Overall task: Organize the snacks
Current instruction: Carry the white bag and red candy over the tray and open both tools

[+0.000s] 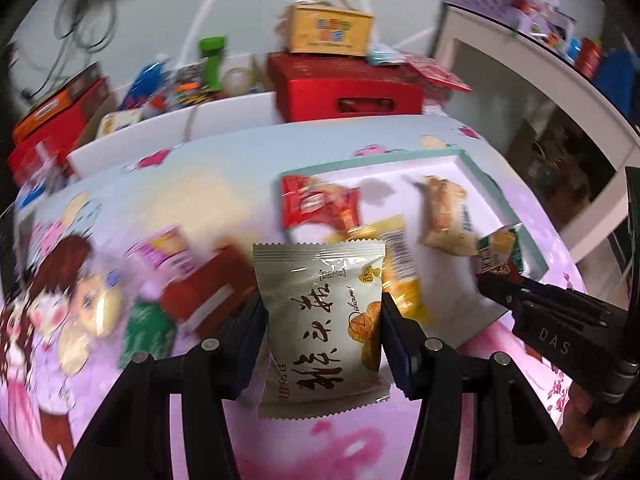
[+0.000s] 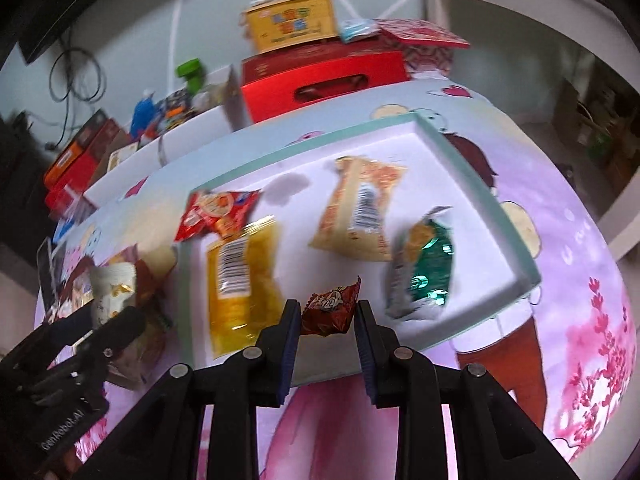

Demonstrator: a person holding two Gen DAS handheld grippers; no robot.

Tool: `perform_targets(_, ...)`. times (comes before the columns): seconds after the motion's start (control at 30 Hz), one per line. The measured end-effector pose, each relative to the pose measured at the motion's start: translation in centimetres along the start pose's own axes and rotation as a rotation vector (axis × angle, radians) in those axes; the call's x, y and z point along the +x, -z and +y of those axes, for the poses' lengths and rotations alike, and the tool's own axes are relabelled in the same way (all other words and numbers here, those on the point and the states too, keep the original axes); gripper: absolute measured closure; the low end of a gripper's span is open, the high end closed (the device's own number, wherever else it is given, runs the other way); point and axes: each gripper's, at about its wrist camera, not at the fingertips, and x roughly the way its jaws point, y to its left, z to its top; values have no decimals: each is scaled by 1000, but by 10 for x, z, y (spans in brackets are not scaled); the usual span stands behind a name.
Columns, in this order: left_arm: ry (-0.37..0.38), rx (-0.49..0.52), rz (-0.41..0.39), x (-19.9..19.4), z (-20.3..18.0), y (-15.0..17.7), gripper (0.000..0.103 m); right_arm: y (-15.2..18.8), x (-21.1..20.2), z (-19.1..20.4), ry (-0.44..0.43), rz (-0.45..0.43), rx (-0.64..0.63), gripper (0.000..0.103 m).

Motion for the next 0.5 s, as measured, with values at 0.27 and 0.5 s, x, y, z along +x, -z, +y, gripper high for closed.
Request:
perform_targets(0.27,-44,-4,76,42,-6,-3,46,-4,7,-13,-21,20,38,73)
perform_targets(0.5,-30,32,90,61,-21,-8,46,-6,16,-17,-26,43,50,73)
